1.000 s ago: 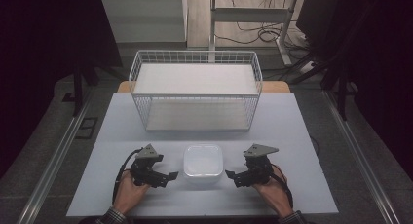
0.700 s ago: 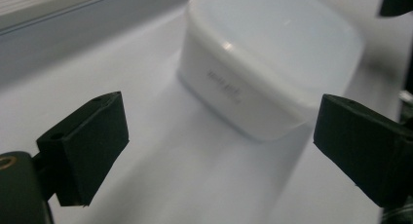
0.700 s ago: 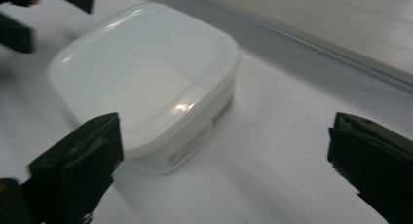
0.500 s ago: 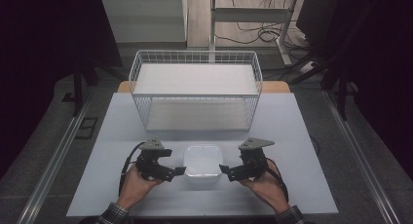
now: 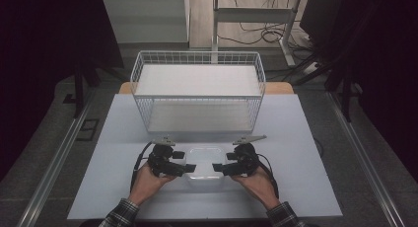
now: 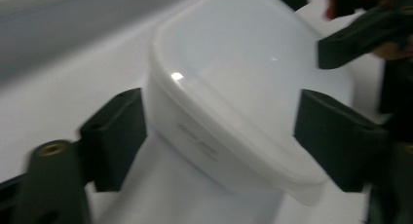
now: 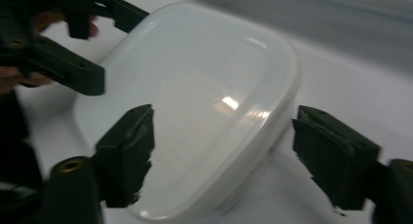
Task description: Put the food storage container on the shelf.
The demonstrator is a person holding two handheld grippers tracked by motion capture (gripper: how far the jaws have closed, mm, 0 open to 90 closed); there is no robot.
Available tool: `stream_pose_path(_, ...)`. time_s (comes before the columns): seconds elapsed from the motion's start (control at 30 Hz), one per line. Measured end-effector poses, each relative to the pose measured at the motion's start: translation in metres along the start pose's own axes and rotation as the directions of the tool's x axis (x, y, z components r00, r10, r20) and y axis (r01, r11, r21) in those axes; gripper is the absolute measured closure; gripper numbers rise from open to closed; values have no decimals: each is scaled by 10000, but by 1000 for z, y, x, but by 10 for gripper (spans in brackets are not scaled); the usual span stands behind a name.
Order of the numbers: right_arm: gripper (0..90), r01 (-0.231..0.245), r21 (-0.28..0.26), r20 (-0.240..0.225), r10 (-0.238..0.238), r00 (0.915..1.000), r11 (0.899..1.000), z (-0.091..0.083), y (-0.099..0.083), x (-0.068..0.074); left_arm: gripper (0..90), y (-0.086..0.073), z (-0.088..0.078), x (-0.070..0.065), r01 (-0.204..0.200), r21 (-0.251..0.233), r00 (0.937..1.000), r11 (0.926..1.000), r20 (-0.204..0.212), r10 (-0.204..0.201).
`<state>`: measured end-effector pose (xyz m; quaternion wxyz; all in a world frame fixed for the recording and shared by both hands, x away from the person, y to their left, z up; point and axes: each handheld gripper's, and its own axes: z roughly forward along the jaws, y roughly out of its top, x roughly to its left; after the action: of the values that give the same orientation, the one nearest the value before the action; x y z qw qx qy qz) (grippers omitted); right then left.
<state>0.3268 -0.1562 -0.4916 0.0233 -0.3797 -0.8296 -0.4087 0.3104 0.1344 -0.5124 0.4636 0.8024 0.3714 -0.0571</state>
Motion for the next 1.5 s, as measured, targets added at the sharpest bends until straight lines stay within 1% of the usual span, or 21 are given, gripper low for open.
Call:
stream_pose_path(0.03, 287, -110, 74, -196, 112, 9997, 9999, -1, 0, -1, 248, -1, 0, 0, 118, 24, 9999, 9999, 13, -118)
stream_pose_path(0.07, 306, -234, 194, -197, 238, 9995, 9995, -2, 0, 0, 256, -1, 0, -1, 237, 30, 9997, 9997, -1, -237)
stream_pose_path(0.1, 328, -324, 235, -193, 329, 9993, 9992, -3, -1, 1, 270, -2, -2, -2, 261, 44, 9996, 9996, -47, -261)
stream_pose_path(0.13, 364, -335, 225, -164, 339, 9993, 9992, -5, -1, 1, 295, -2, -3, -4, 362, 24, 9993, 9993, -109, -361)
stream_pose_path(0.2, 447, -401, 176, -153, 404, 9991, 9990, -11, -3, 1, 367, -4, -8, -9, 387, -105, 9990, 9992, -237, -389)
stream_pose_path(0.23, 486, -527, 217, -211, 532, 9984, 9984, -15, -4, 0, 437, -5, -10, -11, 349, -140, 9990, 9993, -270, -353)
stream_pose_path(0.3, 569, -816, 181, -338, 822, 9960, 9965, -20, -6, -2, 503, -7, -14, -15, 314, -180, 9989, 9993, -347, -320)
stream_pose_path(0.37, 610, -985, 119, -423, 990, 9942, 9951, -25, -8, -1, 560, -9, -17, -18, 407, -315, 9984, 9987, -375, -419)
stream_pose_path(0.4, 636, -1027, 35, -322, 1027, 9942, 9947, -27, -9, 2, 596, -10, -18, -19, 459, -334, 9982, 9984, -371, -471)
stream_pose_path(0.43, 636, -1027, 35, -322, 1027, 9942, 9947, -27, -9, 2, 596, -10, -19, -20, 468, -385, 9979, 9982, -425, -484)
stream_pose_path(0.47, 651, -1073, -75, -204, 1071, 9940, 9942, -28, -10, 4, 611, -10, -20, -22, 448, -470, 9976, 9979, -507, -472)
stream_pose_path(0.53, 691, -1115, -383, 87, 1119, 9937, 9930, -30, -11, 7, 665, -9, -23, -23, 448, -581, 9975, 9973, -511, -478)
stream_pose_path(0.57, 721, -1060, -587, 271, 1077, 9938, 9926, -32, -10, 9, 707, -8, -24, -24, 413, -595, 9977, 9974, -507, -443)
stream_pose_path(0.63, 772, -1031, -935, 514, 1082, 9928, 9903, -35, -10, 10, 777, -7, -24, -25, 326, -618, 9970, 9976, -676, -368)
stream_pose_path(0.7, 773, -837, -1080, 739, 919, 9930, 9906, -36, -10, 11, 788, -7, -23, -23, 473, -712, 9964, 9963, -664, -521)
stream_pose_path(0.77, 774, -771, -1242, 810, 875, 9929, 9893, -35, -11, 11, 794, -7, -22, -22, 556, -743, 9959, 9957, -676, -606)
stream_pose_path(0.83, 776, -599, -1403, 961, 738, 9926, 9883, -35, -11, 14, 799, -5, -21, -21, 585, -780, 9936, 9952, -921, -656)
stream_pose_path(0.93, 780, -277, -1529, 1192, 463, 9918, 9879, -37, -8, 18, 798, -2, -21, -20, 600, -858, 9919, 9945, -1064, -690)
stream_pose_path(1.1, 788, -106, -1866, 970, 292, 9949, 9824, -45, 0, 20, 795, 10, -30, -22, 403, -1202, 9907, 9919, -1245, -553)
stream_pose_path(1.23, 788, 114, -2012, 1099, 110, 9939, 9795, -48, 8, 21, 794, 21, -35, -25, 168, -1393, 9878, 9901, -1507, -380)
stream_pose_path(1.5, 789, 273, -2449, 1162, 13, 9932, 9692, -60, 25, 21, 794, 44, -47, -31, -277, -1726, 9838, 9846, -1791, -37)
